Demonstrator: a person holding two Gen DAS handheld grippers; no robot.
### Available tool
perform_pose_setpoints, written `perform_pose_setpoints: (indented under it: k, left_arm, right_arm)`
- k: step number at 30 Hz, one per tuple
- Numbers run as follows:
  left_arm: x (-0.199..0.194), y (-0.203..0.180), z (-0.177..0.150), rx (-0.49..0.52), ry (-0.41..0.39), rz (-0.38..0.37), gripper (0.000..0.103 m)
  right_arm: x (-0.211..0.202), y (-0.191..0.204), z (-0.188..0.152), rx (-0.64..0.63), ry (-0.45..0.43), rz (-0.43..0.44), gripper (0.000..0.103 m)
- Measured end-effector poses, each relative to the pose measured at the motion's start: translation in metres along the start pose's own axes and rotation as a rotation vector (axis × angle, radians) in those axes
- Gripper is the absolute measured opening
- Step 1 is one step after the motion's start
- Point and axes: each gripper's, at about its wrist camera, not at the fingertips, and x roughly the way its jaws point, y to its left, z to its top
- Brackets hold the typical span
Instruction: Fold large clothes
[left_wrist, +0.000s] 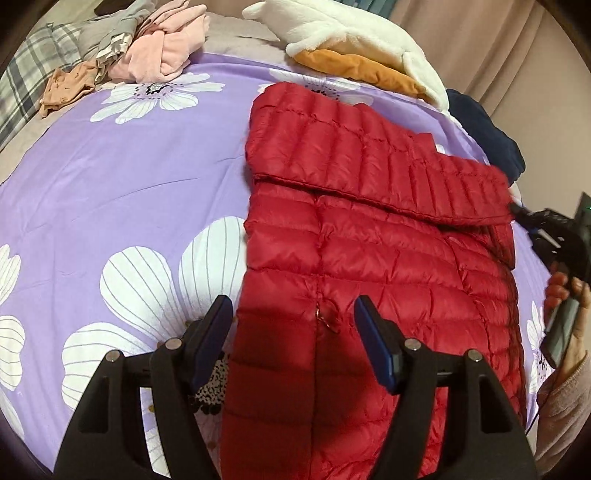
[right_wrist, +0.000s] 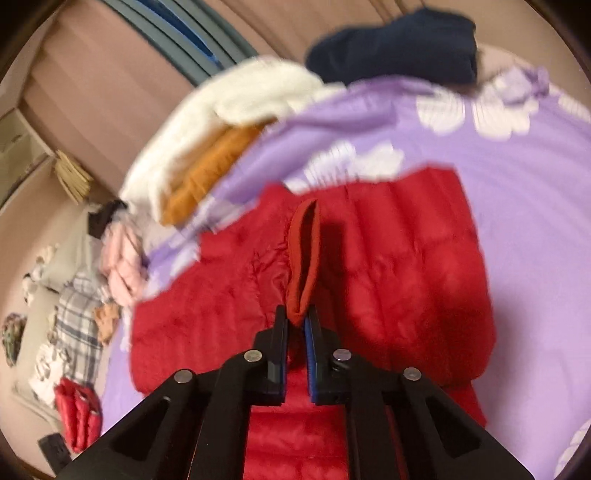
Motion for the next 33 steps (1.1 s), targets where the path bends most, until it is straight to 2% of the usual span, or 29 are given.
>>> perform_pose_setpoints:
  k: [3,6,8,10,12,13,15,18,22,25,30,33]
  left_arm:
    - [0.001,0.001,0.0,-0.004,0.001,0.0,0.068]
    - [0.003,0.002,0.001,-0.005,0.005,0.001,0.068]
    - [0.008,0.001,0.007,-0.003,0.017,-0.011,0.068]
    - [0.011,-0.004,0.016,0.01,0.005,-0.002,0.068]
    - [0.013,-0.01,0.029,0.032,-0.011,0.013,0.068]
    - [0.013,-0.015,0.037,0.044,-0.026,0.009,0.068]
    - [0.014,-0.026,0.051,0.073,-0.051,0.002,0.068]
    - [0.022,-0.044,0.072,0.119,-0.088,0.004,0.068]
    - [0.045,-0.068,0.093,0.167,-0.103,0.015,0.068]
    - [0.067,-0.077,0.102,0.173,-0.078,0.038,0.068]
    - [0.108,-0.073,0.096,0.199,0.035,0.105,0.068]
    - [0.118,-0.068,0.094,0.211,0.063,0.095,0.069]
  right_arm:
    - [-0.021,0.001,0.003,0.004,-0.047,0.019,0.01]
    - [-0.033,-0.006,-0.001,0.004,-0.063,-0.024,0.01]
    - [-0.026,-0.016,-0.006,-0.009,-0.032,-0.099,0.01]
    - [-0.008,-0.029,-0.009,-0.008,0.042,-0.176,0.01]
    - [-0.001,-0.033,-0.01,-0.001,0.08,-0.203,0.017]
    - [-0.004,-0.032,-0.009,-0.006,0.078,-0.203,0.024]
    - [-0.019,-0.022,-0.006,-0.052,0.025,-0.225,0.031]
    - [-0.04,0.001,0.0,-0.166,-0.062,-0.238,0.031]
    - [-0.031,0.024,0.0,-0.321,-0.075,-0.214,0.031]
    - [-0.007,0.036,-0.007,-0.417,-0.048,-0.219,0.031]
    - [0.037,0.02,-0.02,-0.382,0.073,-0.281,0.031]
    - [0.048,0.012,-0.026,-0.38,0.103,-0.299,0.031]
